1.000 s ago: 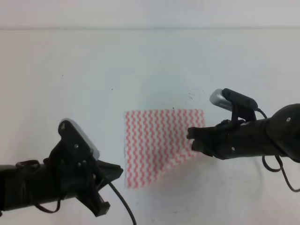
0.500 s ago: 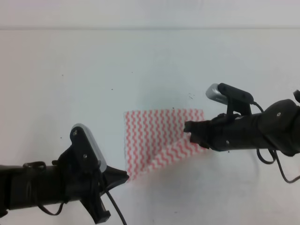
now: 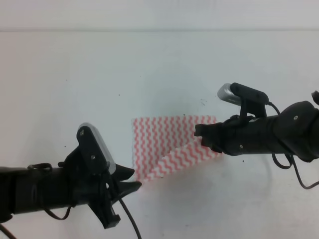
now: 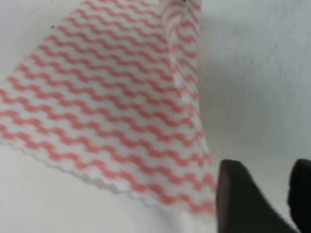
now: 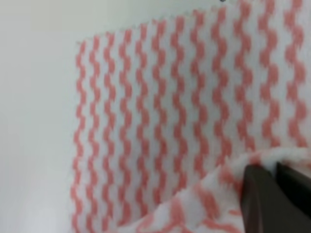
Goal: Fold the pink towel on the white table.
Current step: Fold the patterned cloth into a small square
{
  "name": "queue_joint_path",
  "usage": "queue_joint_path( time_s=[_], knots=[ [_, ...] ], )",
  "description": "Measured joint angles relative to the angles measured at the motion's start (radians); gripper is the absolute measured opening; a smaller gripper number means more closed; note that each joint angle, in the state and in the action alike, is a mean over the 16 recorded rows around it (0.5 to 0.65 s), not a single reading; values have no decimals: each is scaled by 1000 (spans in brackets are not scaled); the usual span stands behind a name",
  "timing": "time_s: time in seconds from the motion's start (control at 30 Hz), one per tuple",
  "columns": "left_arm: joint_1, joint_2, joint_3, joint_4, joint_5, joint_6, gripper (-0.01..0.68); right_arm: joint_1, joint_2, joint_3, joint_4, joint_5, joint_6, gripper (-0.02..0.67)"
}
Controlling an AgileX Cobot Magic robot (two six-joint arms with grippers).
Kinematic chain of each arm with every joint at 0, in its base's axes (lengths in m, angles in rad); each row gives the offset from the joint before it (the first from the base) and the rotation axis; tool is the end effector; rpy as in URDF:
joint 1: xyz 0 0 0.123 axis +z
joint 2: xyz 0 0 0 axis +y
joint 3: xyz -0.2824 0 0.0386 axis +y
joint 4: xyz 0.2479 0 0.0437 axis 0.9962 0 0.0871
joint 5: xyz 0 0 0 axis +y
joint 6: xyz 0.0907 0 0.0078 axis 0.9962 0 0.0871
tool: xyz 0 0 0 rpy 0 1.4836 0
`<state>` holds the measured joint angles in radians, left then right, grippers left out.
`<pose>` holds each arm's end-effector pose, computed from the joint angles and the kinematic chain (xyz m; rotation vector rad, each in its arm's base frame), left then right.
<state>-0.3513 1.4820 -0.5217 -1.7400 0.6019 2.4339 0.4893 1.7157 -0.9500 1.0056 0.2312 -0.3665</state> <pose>0.2136 -0.1325 0.1778 1.3217 1.7917 -0.5199 0.3005 0.1801 0.1922 0.0732 2.4906 0.7382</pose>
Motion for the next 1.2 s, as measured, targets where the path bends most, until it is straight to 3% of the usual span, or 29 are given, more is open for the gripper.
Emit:
queue_joint_path(
  time_s=[0.23,0.4,0.93,1.2],
  knots=[
    [0,63,-6,0,-4,94,303,0,0,0,-3,-3,0,-16],
    [0,113,-20,0,-29,166,331,0,-1,0,-5,-2,0,-16],
    [0,198,-80,-4,-82,210,329,0,2,0,-9,-1,-1,-16],
    [0,230,-93,-4,-80,217,272,0,-1,0,-11,3,-2,-16]
  ],
)
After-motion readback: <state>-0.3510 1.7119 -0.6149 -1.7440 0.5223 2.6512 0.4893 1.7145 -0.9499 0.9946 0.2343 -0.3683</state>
